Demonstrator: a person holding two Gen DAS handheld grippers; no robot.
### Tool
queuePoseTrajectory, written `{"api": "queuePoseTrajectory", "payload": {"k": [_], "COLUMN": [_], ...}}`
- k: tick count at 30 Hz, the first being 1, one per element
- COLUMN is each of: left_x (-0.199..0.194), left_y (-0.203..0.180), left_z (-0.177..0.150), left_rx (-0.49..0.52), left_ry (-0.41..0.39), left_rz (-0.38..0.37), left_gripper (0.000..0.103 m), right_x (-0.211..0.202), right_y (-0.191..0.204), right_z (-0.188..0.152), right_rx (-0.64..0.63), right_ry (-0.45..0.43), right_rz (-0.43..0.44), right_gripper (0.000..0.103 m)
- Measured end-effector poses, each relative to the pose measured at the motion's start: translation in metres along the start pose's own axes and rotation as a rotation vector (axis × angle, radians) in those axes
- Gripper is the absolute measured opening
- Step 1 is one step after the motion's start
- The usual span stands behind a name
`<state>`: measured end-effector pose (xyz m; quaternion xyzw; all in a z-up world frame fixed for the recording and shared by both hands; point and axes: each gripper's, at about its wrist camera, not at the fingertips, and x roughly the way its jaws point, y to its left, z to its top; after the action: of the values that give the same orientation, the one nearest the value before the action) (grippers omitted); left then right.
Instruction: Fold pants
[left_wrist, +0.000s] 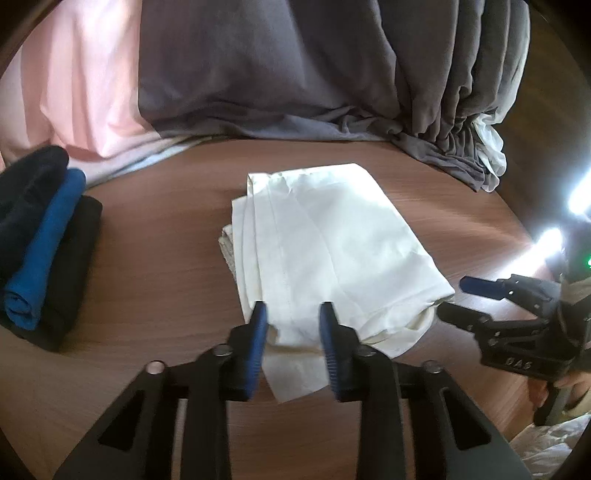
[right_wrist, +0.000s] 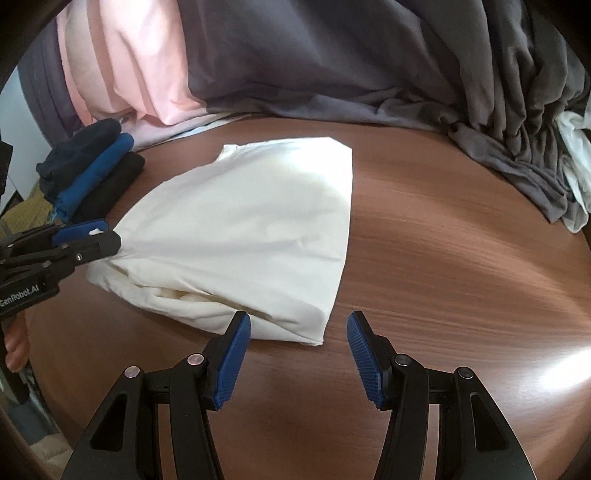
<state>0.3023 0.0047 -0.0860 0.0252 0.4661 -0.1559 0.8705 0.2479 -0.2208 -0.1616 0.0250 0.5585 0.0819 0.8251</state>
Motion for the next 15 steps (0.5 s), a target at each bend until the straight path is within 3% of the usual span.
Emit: {"api": "queuePoseTrajectory", "payload": {"k": [3, 9, 15], "left_x": [0.004, 0.001, 0.004], "left_y": [0.001, 0.007, 0.01], "left_z": [-0.001, -0.008, -0.012], "left_rx": [-0.026, -0.075, -0.12], "left_ry": [0.02, 0.057, 0.077], "left_rz": [-0.014, 0.025, -0.001], "left_gripper": [0.012, 0.018, 0.023], "right_x": [0.007, 0.01, 0.011], "right_y": [-0.001, 0.0, 0.0], "right_z": [-0.001, 0.0, 0.0], "right_rx": [0.0, -0.005, -0.005], "right_ry": [0.017, 0.016, 0.027], "right_rz": [0.007, 0.009, 0.014], "right_gripper": [0.056, 0.056, 0.056]}}
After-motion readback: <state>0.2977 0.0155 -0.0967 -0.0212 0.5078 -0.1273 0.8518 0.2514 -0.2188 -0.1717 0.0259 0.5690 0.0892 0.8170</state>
